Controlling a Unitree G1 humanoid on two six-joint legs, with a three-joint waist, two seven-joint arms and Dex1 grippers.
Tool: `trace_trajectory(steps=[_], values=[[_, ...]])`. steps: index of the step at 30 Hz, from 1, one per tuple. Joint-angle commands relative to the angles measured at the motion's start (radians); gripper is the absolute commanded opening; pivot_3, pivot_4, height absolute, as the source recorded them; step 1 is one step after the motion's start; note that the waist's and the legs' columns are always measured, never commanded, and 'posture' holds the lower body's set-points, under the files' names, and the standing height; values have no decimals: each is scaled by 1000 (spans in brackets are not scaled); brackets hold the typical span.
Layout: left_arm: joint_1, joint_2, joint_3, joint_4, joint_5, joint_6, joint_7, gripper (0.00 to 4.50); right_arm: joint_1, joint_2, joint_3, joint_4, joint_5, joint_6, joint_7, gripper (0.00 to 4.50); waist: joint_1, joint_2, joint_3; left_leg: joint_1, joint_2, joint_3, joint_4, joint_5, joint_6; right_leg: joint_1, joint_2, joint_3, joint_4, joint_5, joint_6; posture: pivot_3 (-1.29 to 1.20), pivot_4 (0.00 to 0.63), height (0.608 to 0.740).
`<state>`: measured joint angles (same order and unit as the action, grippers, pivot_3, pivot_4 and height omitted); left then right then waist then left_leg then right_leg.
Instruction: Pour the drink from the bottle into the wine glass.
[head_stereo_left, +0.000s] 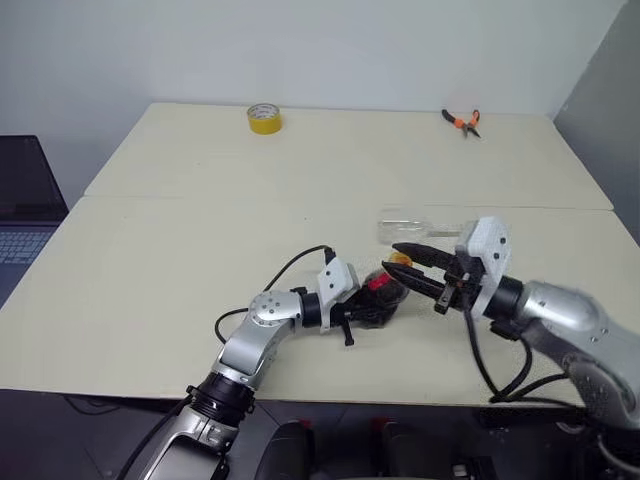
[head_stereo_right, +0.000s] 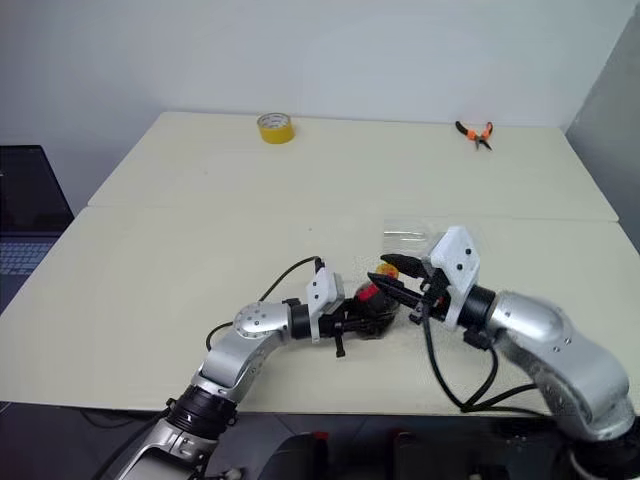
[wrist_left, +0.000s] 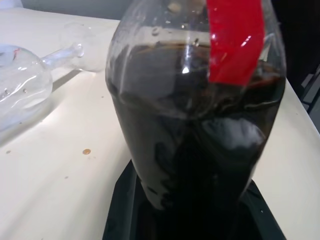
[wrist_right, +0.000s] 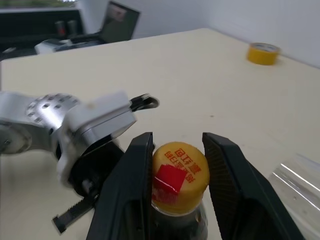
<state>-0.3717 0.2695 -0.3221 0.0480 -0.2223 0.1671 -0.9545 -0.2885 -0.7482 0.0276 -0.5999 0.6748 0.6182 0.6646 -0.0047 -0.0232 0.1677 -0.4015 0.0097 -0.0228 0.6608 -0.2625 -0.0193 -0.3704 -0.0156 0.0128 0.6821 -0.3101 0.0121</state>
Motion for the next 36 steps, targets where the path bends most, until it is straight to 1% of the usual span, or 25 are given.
trace_trajectory(steps=[1,5,9,11,16,18,20,22,25,28,30,33,36], values=[[-6,-2,18,-74,-30,-21,-12,643,-40,-48,14,136,-55,-59,156,1216,0,0,0,0,0,0,0,0,0,0,0,0,0,0,0,0,150,740],[4,8,16,-95,-30,-19,-12,639,-155,-99,71,342,-166,-203,334,1216,-1,0,0,0,1,0,0,0,0,0,0,0,0,0,0,0,150,740],[13,10,15,-103,-29,-19,-7,638,-159,-104,32,309,-88,-137,349,1216,2,0,0,0,1,0,0,0,0,0,0,0,0,0,0,0,150,740],[15,7,13,-104,-28,-18,-3,638,-127,-100,-1,251,-50,-94,318,1949,2,0,0,0,1,0,0,0,0,0,0,0,0,0,0,0,150,740],[9,-8,13,-95,-26,-15,6,634,-19,-85,-127,45,84,40,186,3647,5,1,1,-2,0,0,1,0,0,-1,-2,-1,0,0,0,0,150,740],[0,-15,17,-75,-22,-22,9,634,45,-49,-206,-88,181,88,62,4398,6,1,1,-2,0,0,1,0,0,-1,-2,-1,0,0,0,0,150,740],[-8,-20,19,-56,-17,-33,7,634,98,14,-249,-195,258,116,-88,4444,6,1,1,-2,0,-1,1,0,0,0,-2,-2,0,0,0,0,150,740],[-14,-25,20,-40,-15,-40,5,634,105,87,-212,-254,233,122,-218,4444,3,1,1,-2,0,-1,0,0,0,0,-1,-2,0,0,0,0,150,740],[-23,-28,18,-24,-13,-48,-2,634,81,166,-126,-283,164,136,-336,4444,-1,1,1,-1,0,0,0,0,0,0,-1,0,1,0,1,0,150,740],[-30,-33,13,-14,-10,-56,-9,634,64,213,-30,-262,61,121,-396,4444,0,1,1,-1,0,0,0,0,0,-1,0,0,1,0,1,0,150,740],[-32,-36,9,-12,-9,-58,-10,634,57,234,0,-226,-11,99,-425,4444,0,1,1,-1,0,0,0,0,0,-1,0,0,0,0,1,0,150,740],[-30,-38,6,-15,-9,-59,-11,634,64,246,-19,-192,-67,83,-444,4444,1,1,1,-2,0,0,1,0,0,-1,-1,1,0,0,1,0,150,740],[-28,-37,4,-17,-8,-61,-12,634,91,236,-60,-182,-75,85,-431,4444,2,1,1,-2,0,0,1,0,0,-1,-1,0,0,0,1,0,150,740]])
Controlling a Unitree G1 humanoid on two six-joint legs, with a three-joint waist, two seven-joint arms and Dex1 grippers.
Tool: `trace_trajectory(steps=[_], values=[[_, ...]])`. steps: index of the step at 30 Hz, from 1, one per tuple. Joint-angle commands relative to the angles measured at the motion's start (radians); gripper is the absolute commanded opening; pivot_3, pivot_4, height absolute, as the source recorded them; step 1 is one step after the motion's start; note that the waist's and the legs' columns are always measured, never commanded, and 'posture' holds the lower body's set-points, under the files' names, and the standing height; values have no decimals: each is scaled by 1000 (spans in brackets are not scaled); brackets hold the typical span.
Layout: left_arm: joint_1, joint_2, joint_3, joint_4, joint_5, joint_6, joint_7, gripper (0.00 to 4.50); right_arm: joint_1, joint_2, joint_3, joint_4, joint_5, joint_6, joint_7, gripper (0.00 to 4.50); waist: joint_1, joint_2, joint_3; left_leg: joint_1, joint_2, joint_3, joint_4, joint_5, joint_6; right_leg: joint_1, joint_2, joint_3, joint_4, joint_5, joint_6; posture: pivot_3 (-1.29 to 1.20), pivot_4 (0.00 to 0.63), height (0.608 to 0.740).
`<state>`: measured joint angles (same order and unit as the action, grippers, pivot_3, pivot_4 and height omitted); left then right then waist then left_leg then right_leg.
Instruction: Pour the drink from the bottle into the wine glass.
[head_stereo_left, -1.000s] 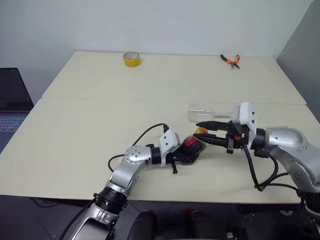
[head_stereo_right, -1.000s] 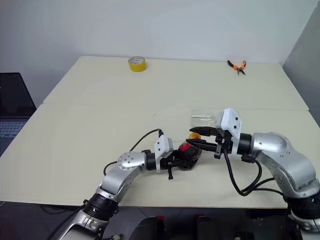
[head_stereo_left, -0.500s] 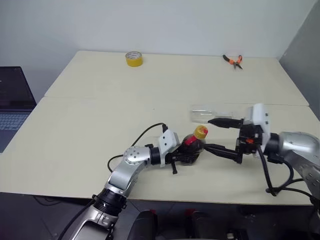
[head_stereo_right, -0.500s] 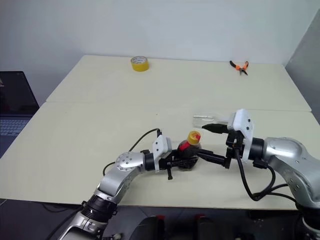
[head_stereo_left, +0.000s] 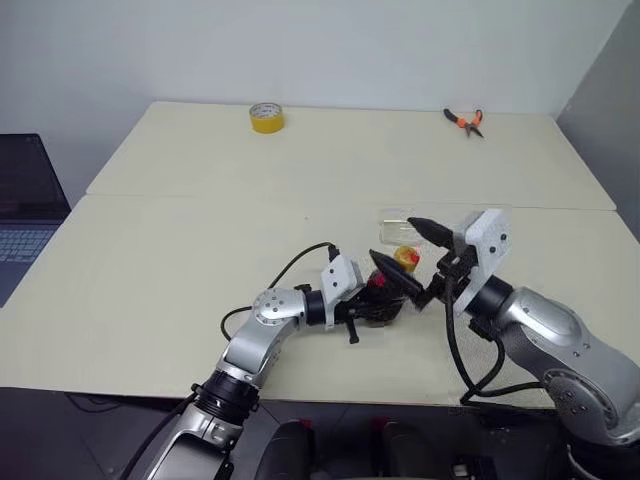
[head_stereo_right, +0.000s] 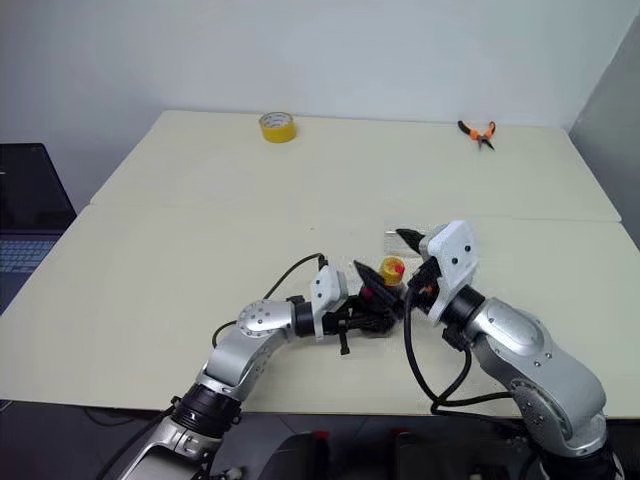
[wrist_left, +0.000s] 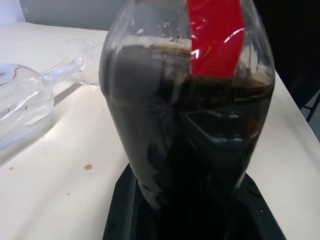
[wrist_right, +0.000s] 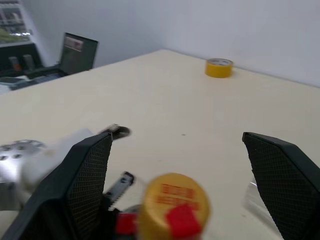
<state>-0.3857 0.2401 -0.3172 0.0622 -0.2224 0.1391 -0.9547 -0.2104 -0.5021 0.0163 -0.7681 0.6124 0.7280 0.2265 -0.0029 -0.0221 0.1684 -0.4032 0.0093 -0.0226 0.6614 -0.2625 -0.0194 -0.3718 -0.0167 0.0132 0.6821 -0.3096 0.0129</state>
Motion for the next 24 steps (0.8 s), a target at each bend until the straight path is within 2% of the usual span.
trace_trajectory(steps=[1,11,15,19,24], values=[[-14,-8,0,-31,-7,-33,-11,634,23,-14,-62,-16,-8,-24,15,4444,0,0,0,0,0,0,0,0,0,0,0,0,0,0,0,0,150,740],[-10,-2,5,-35,-8,-32,-6,633,174,-110,-220,-50,77,4,123,4444,0,0,0,0,0,0,0,0,0,0,1,0,0,0,0,0,150,740],[-9,6,10,-35,-9,-31,-9,631,269,-184,-323,-95,205,30,216,4444,1,0,0,0,0,0,0,0,0,0,1,0,0,0,0,0,150,740],[-9,8,9,-33,-8,-33,-10,631,227,-200,-296,-136,320,53,209,4444,-5,0,0,1,1,0,-1,0,0,1,2,1,0,0,0,0,150,740],[-13,10,9,-28,-8,-35,-15,631,57,-122,-158,-88,229,53,78,4444,-6,0,0,1,3,0,-1,0,0,1,4,1,0,0,0,0,150,740]])
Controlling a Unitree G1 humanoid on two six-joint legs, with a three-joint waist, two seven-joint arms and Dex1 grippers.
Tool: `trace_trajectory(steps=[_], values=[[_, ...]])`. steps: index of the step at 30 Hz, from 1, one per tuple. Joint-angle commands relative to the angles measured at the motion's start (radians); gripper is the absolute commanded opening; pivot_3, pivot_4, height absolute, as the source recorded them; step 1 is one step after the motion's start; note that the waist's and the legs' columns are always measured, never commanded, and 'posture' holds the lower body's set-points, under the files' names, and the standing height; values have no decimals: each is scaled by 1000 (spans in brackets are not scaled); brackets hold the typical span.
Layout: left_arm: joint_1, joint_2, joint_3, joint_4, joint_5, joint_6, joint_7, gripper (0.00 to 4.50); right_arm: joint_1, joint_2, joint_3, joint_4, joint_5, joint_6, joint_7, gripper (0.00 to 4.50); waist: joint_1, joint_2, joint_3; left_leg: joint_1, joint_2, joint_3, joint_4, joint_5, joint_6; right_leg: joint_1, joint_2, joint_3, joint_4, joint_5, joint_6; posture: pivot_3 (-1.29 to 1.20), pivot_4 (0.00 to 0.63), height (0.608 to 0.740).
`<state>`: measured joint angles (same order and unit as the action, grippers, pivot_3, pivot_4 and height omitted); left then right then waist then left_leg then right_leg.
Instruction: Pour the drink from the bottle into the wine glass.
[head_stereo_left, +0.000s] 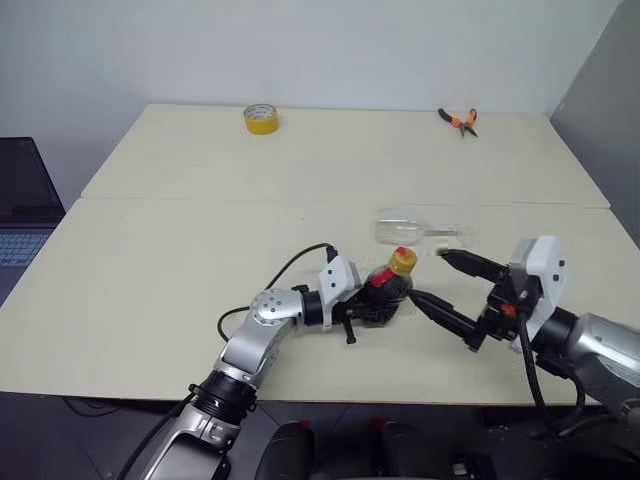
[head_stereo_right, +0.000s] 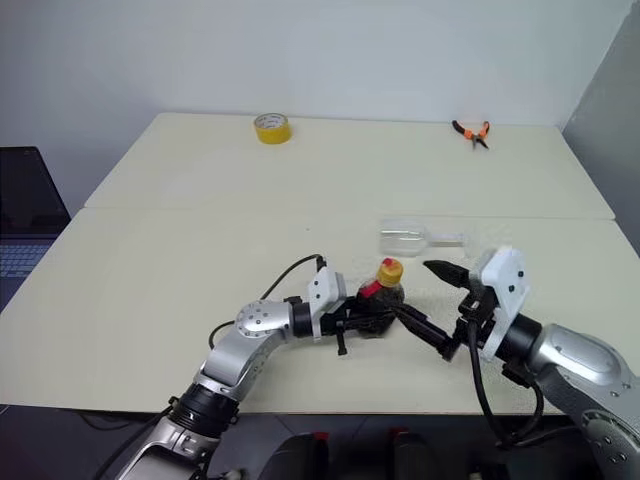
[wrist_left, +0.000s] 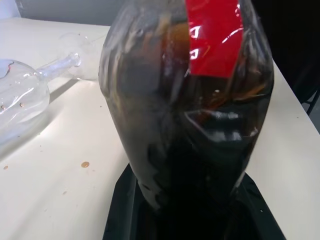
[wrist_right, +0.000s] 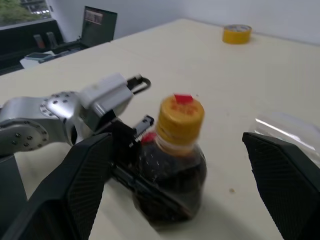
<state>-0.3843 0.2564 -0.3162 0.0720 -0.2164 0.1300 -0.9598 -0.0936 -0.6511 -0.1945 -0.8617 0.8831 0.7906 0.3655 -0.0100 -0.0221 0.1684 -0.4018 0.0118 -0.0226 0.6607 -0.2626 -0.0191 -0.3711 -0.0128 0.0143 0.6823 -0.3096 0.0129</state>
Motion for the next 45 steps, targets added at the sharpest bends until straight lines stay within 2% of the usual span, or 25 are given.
trace_trajectory(steps=[1,6,11,18,24,26,30,35,40,45], values=[[-15,-7,8,-36,-13,-26,-10,631,-77,36,69,13,-56,-9,-71,4444,2,0,0,0,0,0,0,0,0,0,0,0,0,0,0,0,150,740],[-15,-8,6,-37,-10,-27,-13,631,-111,46,137,54,-164,-28,-92,4444,10,0,0,-3,-2,0,1,0,0,-1,-2,-1,-1,0,0,0,150,740],[-13,-8,7,-40,-9,-27,-10,631,-72,34,76,87,-202,-46,-80,4444,9,0,0,-3,-3,0,1,0,0,-2,-4,-1,-1,0,0,0,150,740],[-10,-6,7,-40,-9,-26,-12,631,29,-8,-36,55,-113,-25,-12,4444,8,0,0,-3,-2,0,1,0,0,-1,-3,-1,0,0,0,0,150,740],[-16,-5,8,-32,-9,-28,-17,629,154,-128,-149,3,54,35,117,4444,8,0,0,-3,-2,0,1,0,0,-1,-3,-1,0,0,0,0,150,740],[-17,-5,8,-32,-9,-28,-17,629,153,-140,-158,1,79,33,108,4444,7,0,0,-3,-2,0,1,0,0,-1,-3,-1,-1,0,0,0,150,740],[-16,-6,6,-34,-7,-28,-17,629,42,-85,-112,6,149,42,-17,4444,2,0,0,-1,-1,0,1,0,0,0,-1,0,0,0,0,0,150,740],[-13,-6,4,-38,-6,-27,-16,627,-44,0,11,22,100,57,-148,4444,5,0,0,-2,-1,0,0,0,0,-1,0,0,-1,0,0,0,150,740],[-12,-6,2,-41,-4,-27,-15,627,-74,44,83,40,44,49,-188,4444,6,0,0,-4,-2,0,2,0,0,-2,-2,0,-1,0,1,0,150,740],[-11,-6,2,-45,-5,-24,-13,627,-82,68,99,54,23,43,-192,4444,6,0,0,-4,-2,0,1,0,0,-2,-2,-1,0,1,1,0,150,740]])
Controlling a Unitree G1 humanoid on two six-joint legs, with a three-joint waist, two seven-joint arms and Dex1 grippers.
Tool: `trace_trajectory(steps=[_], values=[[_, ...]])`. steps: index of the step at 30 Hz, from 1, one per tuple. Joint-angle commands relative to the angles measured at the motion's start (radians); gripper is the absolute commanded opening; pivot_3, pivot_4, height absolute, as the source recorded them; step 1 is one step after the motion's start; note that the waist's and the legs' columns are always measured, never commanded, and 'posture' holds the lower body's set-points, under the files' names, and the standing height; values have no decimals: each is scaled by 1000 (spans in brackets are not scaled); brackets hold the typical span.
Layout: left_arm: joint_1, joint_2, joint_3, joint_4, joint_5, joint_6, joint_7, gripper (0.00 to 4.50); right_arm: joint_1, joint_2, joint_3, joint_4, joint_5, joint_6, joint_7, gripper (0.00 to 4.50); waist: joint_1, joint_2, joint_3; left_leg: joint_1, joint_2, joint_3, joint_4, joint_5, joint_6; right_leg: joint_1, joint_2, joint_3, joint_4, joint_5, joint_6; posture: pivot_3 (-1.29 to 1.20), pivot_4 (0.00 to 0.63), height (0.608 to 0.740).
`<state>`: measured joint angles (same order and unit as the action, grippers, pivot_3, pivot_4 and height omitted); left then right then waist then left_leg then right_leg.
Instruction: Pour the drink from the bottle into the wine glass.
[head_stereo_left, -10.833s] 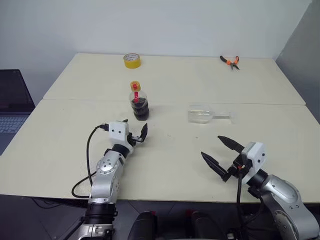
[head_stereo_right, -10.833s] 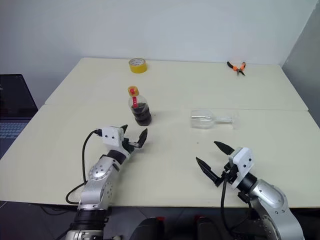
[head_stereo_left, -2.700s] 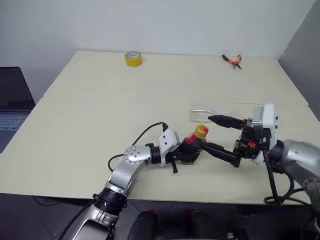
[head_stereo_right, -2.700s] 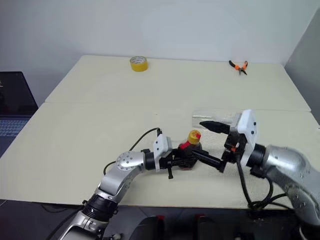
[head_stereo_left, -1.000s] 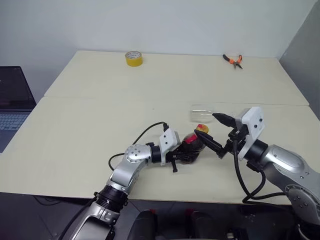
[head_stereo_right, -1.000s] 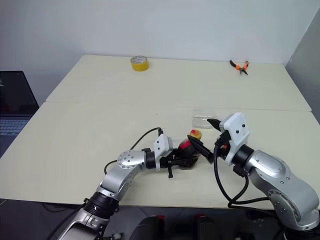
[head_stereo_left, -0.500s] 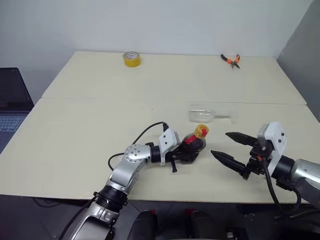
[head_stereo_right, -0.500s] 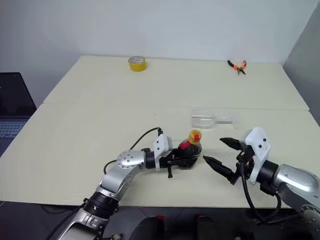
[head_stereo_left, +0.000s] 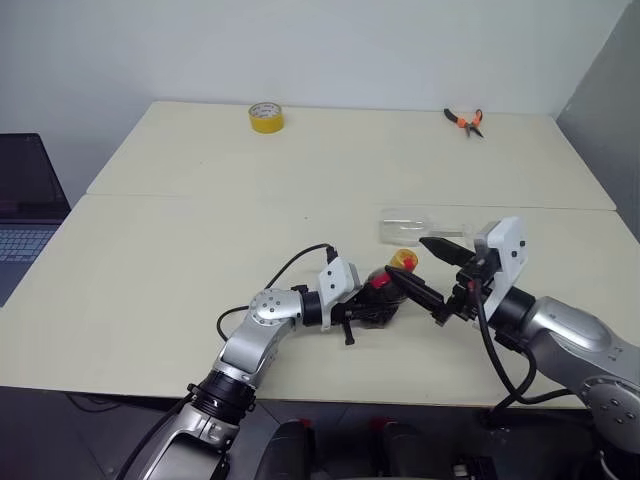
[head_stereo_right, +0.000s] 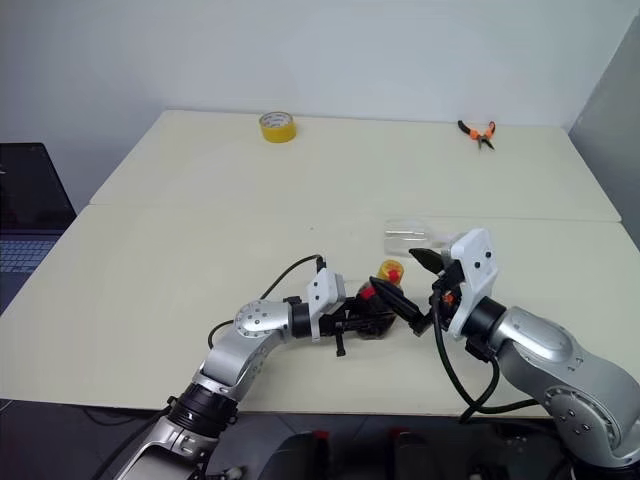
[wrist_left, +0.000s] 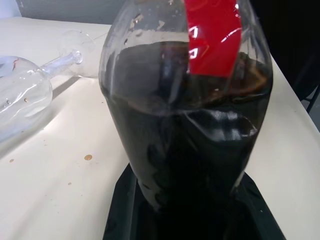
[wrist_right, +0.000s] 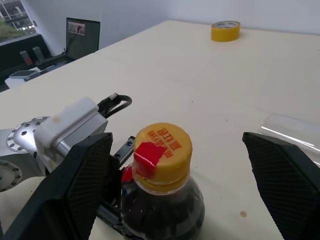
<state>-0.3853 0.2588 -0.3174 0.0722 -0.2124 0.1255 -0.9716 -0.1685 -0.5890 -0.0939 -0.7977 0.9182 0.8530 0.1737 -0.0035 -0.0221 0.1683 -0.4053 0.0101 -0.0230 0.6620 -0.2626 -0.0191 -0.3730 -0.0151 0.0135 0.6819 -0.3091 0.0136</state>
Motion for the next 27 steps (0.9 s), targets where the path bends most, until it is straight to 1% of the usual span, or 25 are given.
trace_trajectory(steps=[1,13,15,20,24,27], values=[[-9,-8,3,-46,-9,-19,-1,627,-7,9,-2,-9,-14,-19,1,4444,0,0,0,0,0,0,0,0,0,0,0,0,0,0,0,0,150,740],[-4,-4,2,-54,-9,-17,-1,626,61,8,-34,-6,-35,-41,40,4444,0,0,0,0,0,0,0,0,0,0,0,0,0,0,0,0,150,740],[-3,-3,2,-55,-9,-17,-1,626,73,6,-47,-13,-26,-45,43,4444,0,0,0,0,0,0,0,0,0,0,0,0,0,0,0,0,150,740],[-2,-1,2,-51,-9,-21,-3,626,110,-6,-101,-48,56,-46,66,4444,0,0,0,0,0,0,0,0,0,0,0,0,0,0,0,0,150,740],[-1,-1,0,-44,-7,-26,-6,626,83,-11,-99,-77,87,-52,64,4444,0,0,0,0,0,0,0,0,0,0,0,0,0,0,0,0,150,740],[-2,-1,0,-41,-7,-27,-7,620,55,-18,-73,-79,63,-48,57,4444,0,0,0,0,0,0,0,0,0,0,0,0,0,0,0,0,150,740]])
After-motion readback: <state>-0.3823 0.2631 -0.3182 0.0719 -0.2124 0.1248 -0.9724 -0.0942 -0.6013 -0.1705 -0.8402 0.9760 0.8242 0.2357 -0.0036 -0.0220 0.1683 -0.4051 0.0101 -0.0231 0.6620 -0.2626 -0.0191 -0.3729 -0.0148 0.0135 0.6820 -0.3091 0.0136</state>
